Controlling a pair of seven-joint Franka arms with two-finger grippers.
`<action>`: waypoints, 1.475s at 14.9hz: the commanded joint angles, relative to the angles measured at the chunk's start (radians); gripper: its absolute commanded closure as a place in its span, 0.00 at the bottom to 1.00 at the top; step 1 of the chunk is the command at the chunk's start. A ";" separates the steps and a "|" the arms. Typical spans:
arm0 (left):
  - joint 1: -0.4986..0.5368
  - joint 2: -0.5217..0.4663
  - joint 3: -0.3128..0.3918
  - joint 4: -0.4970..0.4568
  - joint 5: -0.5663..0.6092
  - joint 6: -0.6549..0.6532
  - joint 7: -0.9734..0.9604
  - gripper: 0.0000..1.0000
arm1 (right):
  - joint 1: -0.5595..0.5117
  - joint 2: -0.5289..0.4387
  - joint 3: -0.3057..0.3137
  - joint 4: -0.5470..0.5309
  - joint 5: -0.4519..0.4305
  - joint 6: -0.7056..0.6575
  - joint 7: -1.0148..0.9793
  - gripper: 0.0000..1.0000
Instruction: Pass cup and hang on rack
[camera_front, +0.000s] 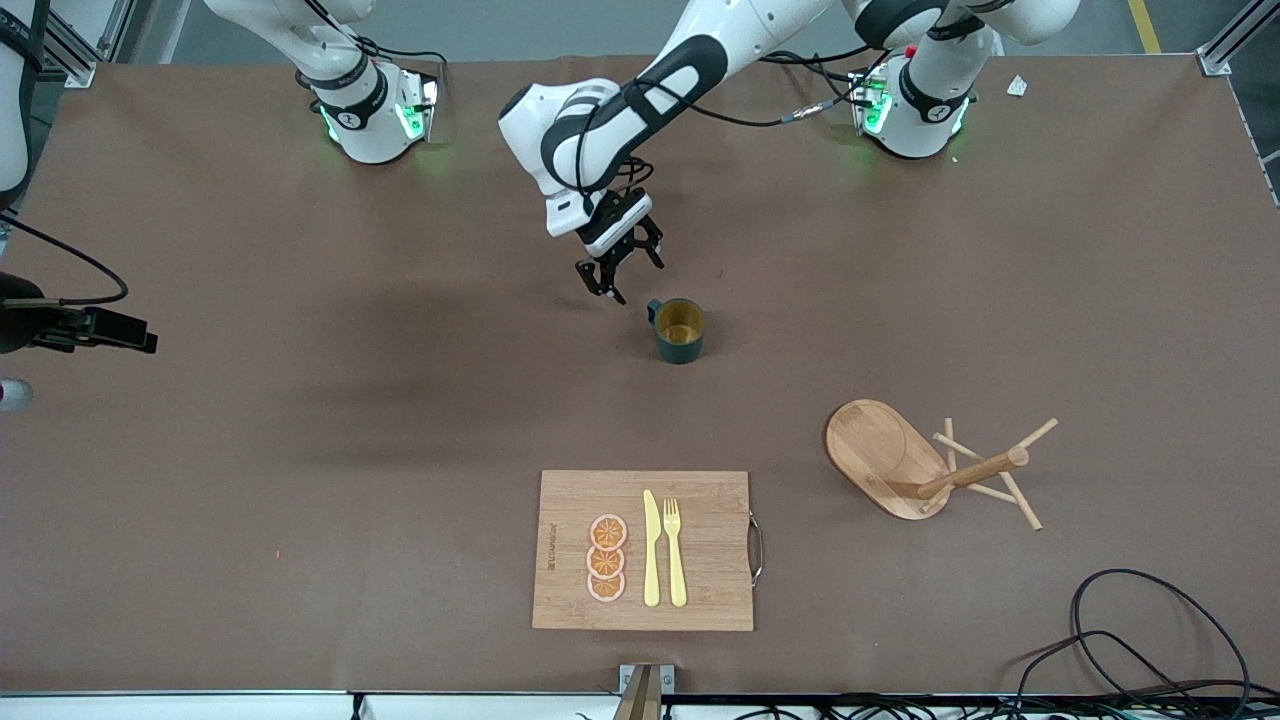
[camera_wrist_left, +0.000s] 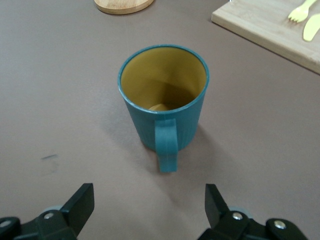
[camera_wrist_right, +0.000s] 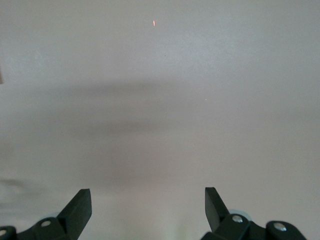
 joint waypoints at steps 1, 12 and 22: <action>-0.002 0.007 0.017 0.021 0.029 -0.044 -0.016 0.12 | 0.000 -0.014 0.007 0.001 0.005 -0.015 0.008 0.00; -0.014 0.038 0.044 0.027 0.046 -0.050 -0.018 0.50 | 0.069 -0.162 0.006 -0.132 -0.023 -0.032 0.163 0.00; -0.007 0.026 0.075 0.041 0.046 -0.039 0.022 0.89 | 0.040 -0.392 0.012 -0.301 -0.030 -0.019 0.163 0.00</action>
